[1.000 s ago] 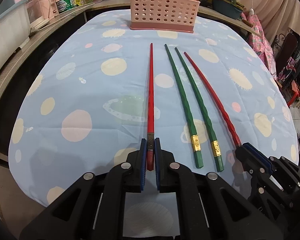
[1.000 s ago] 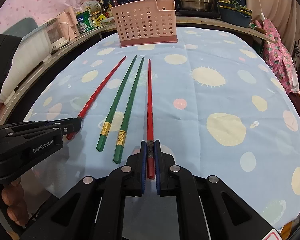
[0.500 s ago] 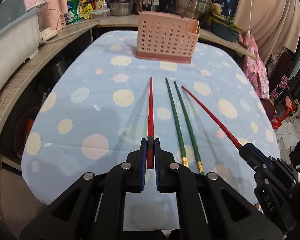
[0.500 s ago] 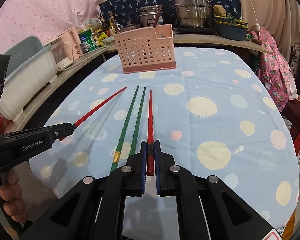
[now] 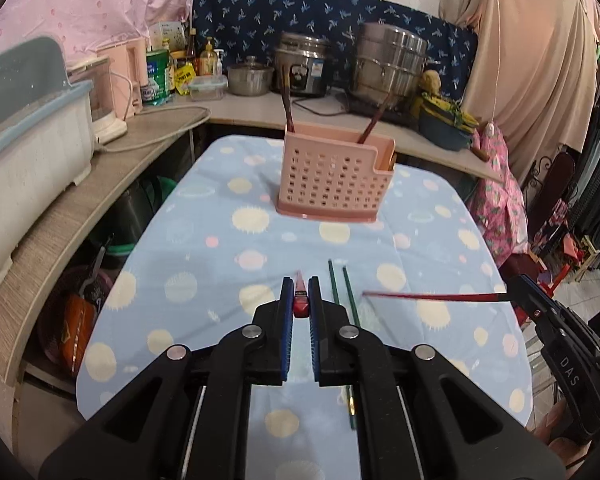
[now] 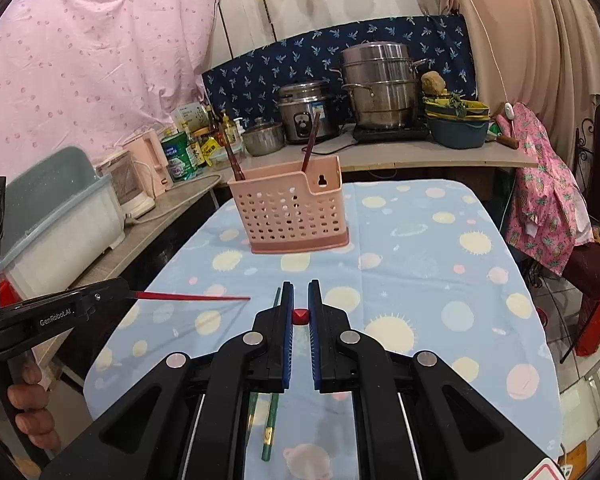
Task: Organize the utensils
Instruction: 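Lift both red chopsticks and carry them above the pink basket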
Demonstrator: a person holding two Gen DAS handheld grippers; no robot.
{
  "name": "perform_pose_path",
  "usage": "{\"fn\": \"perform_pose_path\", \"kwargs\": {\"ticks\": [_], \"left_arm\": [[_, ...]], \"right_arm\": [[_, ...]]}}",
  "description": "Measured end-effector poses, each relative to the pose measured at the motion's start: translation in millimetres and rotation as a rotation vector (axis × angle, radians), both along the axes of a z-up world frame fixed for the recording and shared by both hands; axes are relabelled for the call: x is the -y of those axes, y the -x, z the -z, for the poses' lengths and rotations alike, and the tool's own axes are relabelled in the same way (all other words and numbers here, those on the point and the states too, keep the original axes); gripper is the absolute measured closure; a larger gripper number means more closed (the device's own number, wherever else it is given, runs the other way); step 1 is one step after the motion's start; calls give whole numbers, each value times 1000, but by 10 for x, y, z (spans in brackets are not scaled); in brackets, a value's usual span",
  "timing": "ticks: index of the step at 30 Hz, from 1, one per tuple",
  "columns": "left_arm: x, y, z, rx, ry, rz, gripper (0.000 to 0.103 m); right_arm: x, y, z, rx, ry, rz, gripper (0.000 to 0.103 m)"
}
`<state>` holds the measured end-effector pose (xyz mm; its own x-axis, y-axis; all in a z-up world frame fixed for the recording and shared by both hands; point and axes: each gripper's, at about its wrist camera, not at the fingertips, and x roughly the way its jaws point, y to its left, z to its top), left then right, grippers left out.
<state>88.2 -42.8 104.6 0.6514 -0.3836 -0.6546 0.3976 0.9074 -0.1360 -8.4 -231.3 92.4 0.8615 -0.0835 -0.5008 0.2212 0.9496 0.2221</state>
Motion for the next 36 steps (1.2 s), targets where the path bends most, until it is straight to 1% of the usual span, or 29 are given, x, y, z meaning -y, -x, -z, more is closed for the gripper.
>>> {"fn": "perform_pose_path", "kwargs": {"ticks": [6,13,21,25,27,33,36], "left_arm": [[81,-193,-246,33,31,2,96],[190,-510,-411,46,42,-3,96],[302,-833,-594,65,45,-2,96],[390,-1012,-811,95,59,-3,96],[430,-1107,-952,117,71,-8,96],[546,-1374,-1473,201,145,-16,96],[634,-1509,-1662,242,169,-25,96]], "right_arm": [[126,-210,-195,45,8,8,96],[239,-488,-335,64,4,-1,96],[404,-797,-547,100,-29,-17,96],[496,-987,-728,134,-47,-26,96],[523,-1099,-864,161,-45,-31,96],[622,-1445,-1342,271,-31,-22,96],[694,-1648,-1538,311,-17,0,96]]}}
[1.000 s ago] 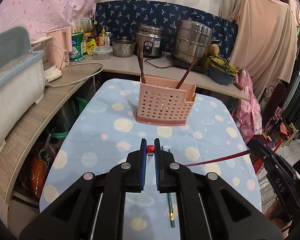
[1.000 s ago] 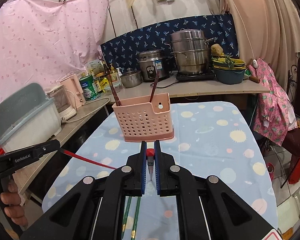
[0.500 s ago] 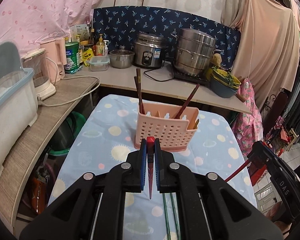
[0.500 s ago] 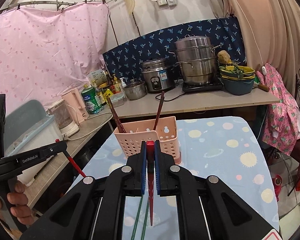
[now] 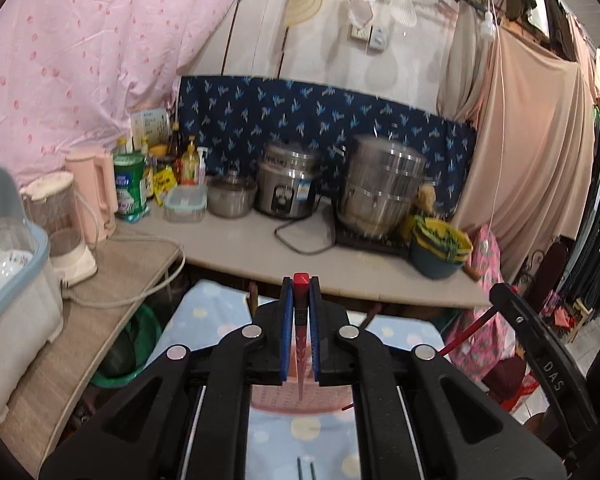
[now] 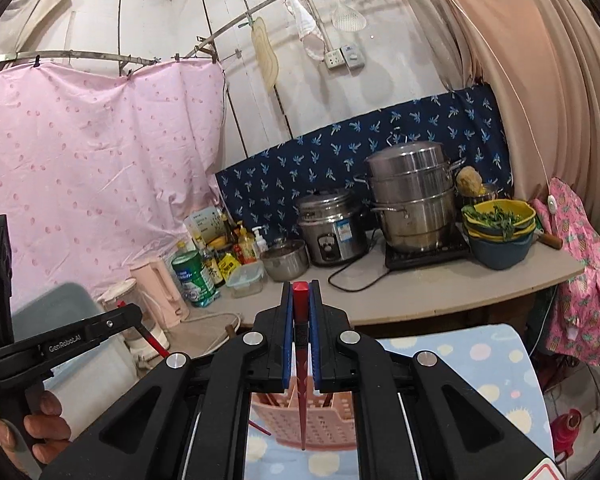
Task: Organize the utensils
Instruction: 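Lift both red chopsticks and carry them above the pink basket, then open both tools to drop the red chopsticks into the pink basket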
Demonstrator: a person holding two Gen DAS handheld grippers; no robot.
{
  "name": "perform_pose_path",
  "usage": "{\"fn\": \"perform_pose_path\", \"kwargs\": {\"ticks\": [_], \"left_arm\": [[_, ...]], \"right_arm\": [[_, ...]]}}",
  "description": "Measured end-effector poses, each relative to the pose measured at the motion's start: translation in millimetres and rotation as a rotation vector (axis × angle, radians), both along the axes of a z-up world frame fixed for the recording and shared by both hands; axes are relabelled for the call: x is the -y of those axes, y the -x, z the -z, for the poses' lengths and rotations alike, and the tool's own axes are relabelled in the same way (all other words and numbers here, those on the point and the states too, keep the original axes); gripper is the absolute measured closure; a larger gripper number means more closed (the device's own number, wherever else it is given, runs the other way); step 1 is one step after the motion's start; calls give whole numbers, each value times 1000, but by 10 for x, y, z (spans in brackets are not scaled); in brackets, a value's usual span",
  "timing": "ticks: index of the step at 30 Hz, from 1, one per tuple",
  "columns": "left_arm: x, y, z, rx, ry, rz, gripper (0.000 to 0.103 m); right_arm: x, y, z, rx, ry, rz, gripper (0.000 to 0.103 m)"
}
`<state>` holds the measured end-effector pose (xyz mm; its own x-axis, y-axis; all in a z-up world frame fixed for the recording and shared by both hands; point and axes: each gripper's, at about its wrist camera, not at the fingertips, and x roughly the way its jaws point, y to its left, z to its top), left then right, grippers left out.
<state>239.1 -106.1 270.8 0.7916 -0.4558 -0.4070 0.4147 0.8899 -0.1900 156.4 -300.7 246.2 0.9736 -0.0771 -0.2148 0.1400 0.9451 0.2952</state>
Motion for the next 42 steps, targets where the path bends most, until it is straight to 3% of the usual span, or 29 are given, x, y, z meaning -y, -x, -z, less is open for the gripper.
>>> {"fn": "perform_pose_path", "kwargs": {"ticks": [4,8,19,27,28,30,31,32,35,42], "left_arm": [[164,-209,-71,26,9,-8,96],[295,-416,71,10,-4,-13,96],[454,-718,649,-81,-60,-4,96],[463,-749,869,-108,-77,-10,95],[460,-727,877,-101,-86,-18,93],[445,-702,887,-98,-98,-28,78],[431,-695,885,-98,-96,-32,67],[408,-674,881,-93,-93,-39,63],[336,-609,864,-93,-93,-55,55],[168,-330,894,-82,-137,-83,54]], "right_arm": [[96,-270,-117,18,-4,19,96],[144,-510,-78,8,8,28,96],[242,-934,513,-120,-16,16,96],[215,-1029,791,-189,-13,2,95],[211,-1013,795,-187,-10,2,93],[202,-975,793,-186,-1,8,89],[203,-951,783,-182,-2,8,84],[204,-921,769,-177,-3,8,78],[198,-833,725,-165,-3,10,75],[117,-525,671,-160,-8,-9,69]]}}
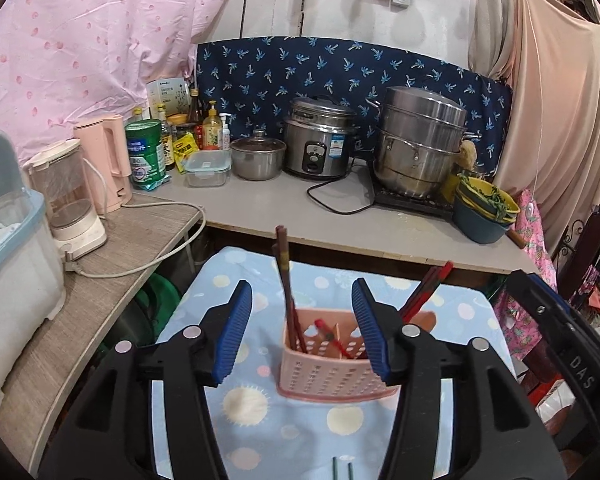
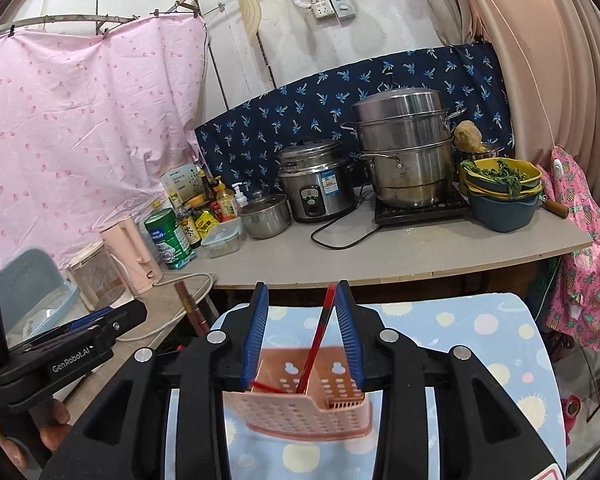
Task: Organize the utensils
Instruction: 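Open both tools to drop the red chopsticks into the pink basket, then move both tools back toward the two green chopsticks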
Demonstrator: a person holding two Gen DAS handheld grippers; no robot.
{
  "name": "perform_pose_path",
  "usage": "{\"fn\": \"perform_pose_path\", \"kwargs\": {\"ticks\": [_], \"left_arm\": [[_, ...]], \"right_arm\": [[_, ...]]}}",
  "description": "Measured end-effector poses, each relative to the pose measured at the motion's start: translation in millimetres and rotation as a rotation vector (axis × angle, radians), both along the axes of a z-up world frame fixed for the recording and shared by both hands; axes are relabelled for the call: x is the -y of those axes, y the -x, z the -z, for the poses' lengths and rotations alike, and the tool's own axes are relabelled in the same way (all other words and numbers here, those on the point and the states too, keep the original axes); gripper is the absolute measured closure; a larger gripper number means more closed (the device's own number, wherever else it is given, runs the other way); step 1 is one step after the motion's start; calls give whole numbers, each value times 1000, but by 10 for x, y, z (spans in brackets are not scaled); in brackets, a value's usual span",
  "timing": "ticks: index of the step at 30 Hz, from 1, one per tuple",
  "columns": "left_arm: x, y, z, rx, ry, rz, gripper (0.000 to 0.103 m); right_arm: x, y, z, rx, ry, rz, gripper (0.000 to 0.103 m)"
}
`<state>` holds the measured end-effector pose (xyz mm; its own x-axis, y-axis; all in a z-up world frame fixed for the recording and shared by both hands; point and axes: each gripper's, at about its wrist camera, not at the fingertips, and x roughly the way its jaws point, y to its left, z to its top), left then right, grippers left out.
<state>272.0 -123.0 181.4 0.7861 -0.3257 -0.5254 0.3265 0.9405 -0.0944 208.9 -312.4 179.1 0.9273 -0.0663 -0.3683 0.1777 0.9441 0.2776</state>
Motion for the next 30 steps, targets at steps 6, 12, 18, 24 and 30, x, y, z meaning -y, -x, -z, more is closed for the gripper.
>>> {"fn": "perform_pose_path", "kwargs": {"ticks": [6,12,18,24,30], "left_arm": [[-145,321,187,-13,-87,-32,53],[-279,596,409,-45,-122,-35,53],[-371,865,666,-85,-158,-31,53],[-451,1110,894,-112,-190,-40,53],[-528,1349,1160,-155,-210,-34,53]], "right_arm": [[-136,324,108,-38,3,-19,68],[-371,675,296,-88,52,-34,68],[-617,1016,492,-120,112,-38,67],[-790,1280,686,-157,127,-40,67],[-913,1528,922,-202,115,-45,67]]}}
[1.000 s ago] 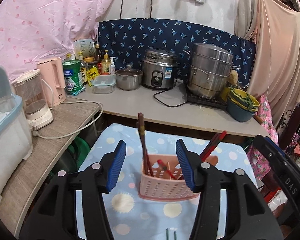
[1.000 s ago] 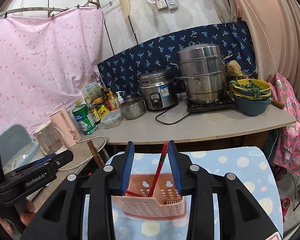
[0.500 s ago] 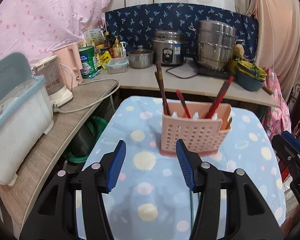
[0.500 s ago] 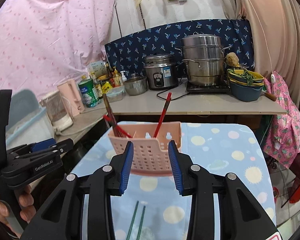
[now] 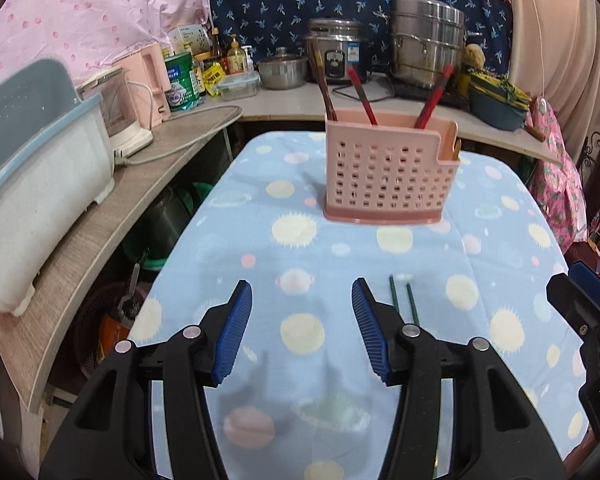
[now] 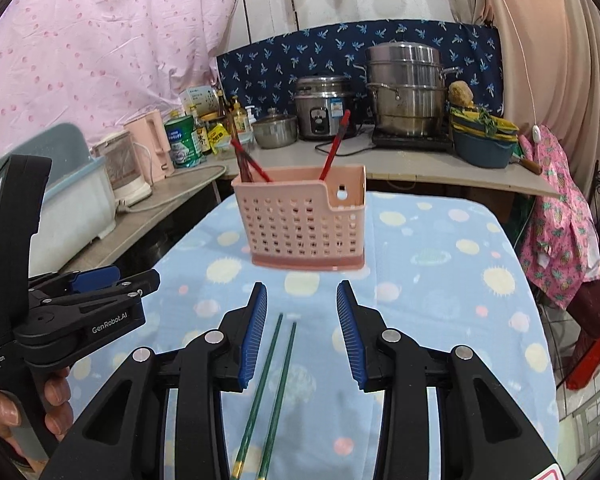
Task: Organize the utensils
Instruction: 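Move both tools back toward the two green chopsticks, then close the right tool on a green chopstick while the left tool grasps the other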
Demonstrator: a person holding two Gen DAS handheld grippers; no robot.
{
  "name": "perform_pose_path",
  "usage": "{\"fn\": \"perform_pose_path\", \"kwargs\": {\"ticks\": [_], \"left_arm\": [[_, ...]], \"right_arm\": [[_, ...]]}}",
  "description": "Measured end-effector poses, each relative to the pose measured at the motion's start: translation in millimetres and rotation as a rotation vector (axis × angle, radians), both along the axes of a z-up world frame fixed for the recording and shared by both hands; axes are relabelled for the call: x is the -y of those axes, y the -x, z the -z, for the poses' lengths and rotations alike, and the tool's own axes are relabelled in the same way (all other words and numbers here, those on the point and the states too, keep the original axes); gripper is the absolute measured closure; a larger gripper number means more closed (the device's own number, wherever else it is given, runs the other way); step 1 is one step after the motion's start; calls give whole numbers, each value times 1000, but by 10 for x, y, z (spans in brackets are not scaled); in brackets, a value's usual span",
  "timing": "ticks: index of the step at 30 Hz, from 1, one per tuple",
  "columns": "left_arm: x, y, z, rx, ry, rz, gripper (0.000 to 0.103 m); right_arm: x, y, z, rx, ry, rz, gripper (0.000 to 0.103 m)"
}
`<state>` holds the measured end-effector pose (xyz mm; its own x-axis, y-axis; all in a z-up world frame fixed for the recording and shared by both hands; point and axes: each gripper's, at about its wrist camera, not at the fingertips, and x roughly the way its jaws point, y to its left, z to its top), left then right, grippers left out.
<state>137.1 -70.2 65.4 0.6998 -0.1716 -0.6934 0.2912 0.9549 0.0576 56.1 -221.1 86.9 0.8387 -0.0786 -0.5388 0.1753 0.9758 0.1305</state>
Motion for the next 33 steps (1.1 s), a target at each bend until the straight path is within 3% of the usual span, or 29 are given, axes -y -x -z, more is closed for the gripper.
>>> {"fn": "perform_pose_path", "kwargs": {"ticks": [17,25,33], "left_arm": [[-236,500,784,-160,-36,15,53],[-293,622,962,-196,-46,22,53],[-286,647,1018,-209,-50,31,53]], "right_arm": [[-367,571,904,-175,-42,-2,67],[-567,663,1179,-230,-43,-30,67],[-654,650,1332,-262,-52,-43,76]]}}
